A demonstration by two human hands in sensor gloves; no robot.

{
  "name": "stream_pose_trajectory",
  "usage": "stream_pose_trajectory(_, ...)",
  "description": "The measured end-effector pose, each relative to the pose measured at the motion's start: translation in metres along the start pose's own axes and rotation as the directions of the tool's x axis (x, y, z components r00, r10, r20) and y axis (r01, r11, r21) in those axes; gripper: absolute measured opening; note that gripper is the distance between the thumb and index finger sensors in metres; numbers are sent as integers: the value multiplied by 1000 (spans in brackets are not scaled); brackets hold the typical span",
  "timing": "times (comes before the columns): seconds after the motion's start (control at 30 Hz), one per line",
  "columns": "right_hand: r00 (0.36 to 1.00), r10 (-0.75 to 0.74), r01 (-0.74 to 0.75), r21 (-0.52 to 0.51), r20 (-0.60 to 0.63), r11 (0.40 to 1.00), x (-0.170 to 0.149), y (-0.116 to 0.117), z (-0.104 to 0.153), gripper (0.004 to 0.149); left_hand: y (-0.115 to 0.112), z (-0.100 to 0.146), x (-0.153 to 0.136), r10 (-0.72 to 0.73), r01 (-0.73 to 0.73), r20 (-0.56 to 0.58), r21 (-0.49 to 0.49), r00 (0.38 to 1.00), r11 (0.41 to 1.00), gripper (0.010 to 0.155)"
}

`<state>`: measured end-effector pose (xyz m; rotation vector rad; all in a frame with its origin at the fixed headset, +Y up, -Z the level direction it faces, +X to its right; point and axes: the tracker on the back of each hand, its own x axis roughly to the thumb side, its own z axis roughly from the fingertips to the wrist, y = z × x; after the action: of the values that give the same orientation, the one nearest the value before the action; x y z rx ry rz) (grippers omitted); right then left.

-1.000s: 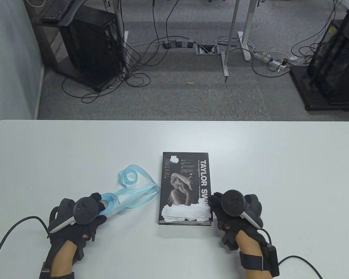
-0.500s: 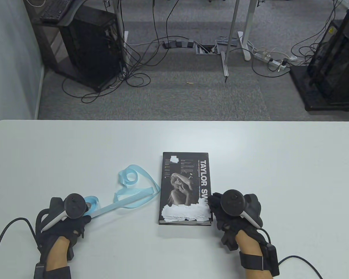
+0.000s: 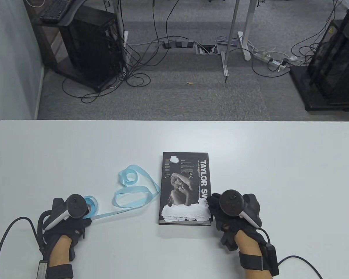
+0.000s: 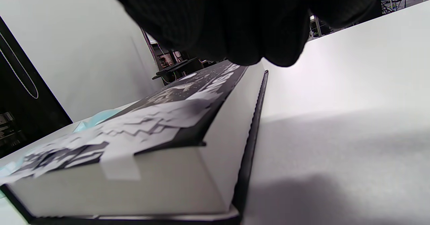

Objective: Tear off one label from label roll

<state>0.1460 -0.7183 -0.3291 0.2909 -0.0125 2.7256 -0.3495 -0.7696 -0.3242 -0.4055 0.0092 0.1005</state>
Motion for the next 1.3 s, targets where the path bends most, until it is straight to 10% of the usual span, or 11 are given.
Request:
stream_pose_trajectory(0.4,1000,2,-2,-1,0,1000,0,0,0,38,12,9,11,1,-1,-4,-53,1000,999,68)
stream_pose_trajectory(0.87,1000,-3,3,11,22,1000,6,5,0,48,50,59,88,-60,-79,386,334,921,939,78)
stream_pose_trajectory(1.3,995,28,-39,109,94,993,30,27,3,61,1,71,182,-99,0,627,156,773,988,96)
